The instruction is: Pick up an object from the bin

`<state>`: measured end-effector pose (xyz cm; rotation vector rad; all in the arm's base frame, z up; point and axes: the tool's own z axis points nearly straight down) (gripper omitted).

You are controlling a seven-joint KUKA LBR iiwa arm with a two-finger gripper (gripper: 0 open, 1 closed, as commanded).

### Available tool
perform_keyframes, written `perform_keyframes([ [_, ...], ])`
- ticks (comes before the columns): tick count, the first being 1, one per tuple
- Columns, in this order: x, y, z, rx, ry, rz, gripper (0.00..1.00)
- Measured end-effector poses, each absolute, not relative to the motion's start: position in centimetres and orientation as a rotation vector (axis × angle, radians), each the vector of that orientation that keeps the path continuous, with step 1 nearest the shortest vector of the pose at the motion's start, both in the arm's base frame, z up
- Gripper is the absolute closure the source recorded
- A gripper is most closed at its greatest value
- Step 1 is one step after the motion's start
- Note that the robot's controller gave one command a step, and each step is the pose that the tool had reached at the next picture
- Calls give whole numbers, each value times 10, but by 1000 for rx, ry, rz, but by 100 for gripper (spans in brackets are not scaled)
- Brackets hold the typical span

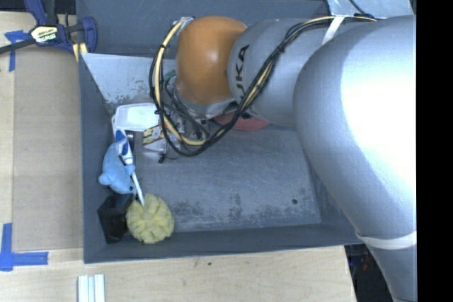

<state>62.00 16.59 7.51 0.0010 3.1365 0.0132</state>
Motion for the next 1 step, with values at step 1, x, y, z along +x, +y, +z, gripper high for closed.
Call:
perform_keyframes([
  [1, 620, 166, 75, 2, 3137, 14, 100],
])
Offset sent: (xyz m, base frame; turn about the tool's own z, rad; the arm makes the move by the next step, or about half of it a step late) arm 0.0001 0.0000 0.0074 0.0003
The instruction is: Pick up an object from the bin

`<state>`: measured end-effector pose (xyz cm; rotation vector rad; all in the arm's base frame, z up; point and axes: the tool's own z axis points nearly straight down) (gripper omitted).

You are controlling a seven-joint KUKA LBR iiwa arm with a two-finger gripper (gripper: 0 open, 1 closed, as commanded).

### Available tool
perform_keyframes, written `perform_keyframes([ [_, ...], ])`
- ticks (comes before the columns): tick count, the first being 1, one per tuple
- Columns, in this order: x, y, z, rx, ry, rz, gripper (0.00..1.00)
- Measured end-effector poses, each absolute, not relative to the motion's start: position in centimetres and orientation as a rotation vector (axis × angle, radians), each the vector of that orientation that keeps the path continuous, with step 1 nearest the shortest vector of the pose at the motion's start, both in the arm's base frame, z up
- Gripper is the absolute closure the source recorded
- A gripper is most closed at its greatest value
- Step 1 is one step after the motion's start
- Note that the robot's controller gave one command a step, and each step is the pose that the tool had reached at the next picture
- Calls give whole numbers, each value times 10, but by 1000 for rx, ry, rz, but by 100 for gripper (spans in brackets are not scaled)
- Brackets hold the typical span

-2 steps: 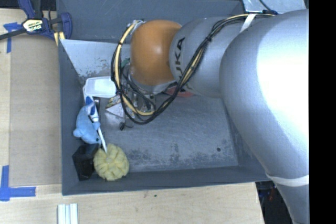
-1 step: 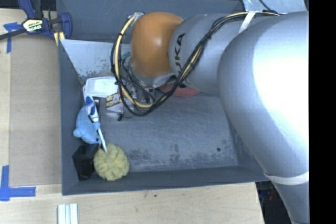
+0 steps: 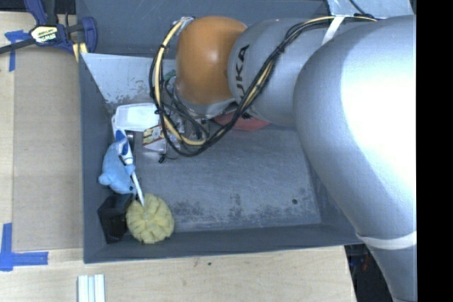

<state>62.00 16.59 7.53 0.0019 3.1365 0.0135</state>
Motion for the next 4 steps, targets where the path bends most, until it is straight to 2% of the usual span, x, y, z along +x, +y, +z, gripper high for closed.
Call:
perform_keyframes([
  [2, 620, 166, 86, 2, 3133, 15, 100],
  [4, 620, 165, 131, 2, 3131, 15, 100],
])
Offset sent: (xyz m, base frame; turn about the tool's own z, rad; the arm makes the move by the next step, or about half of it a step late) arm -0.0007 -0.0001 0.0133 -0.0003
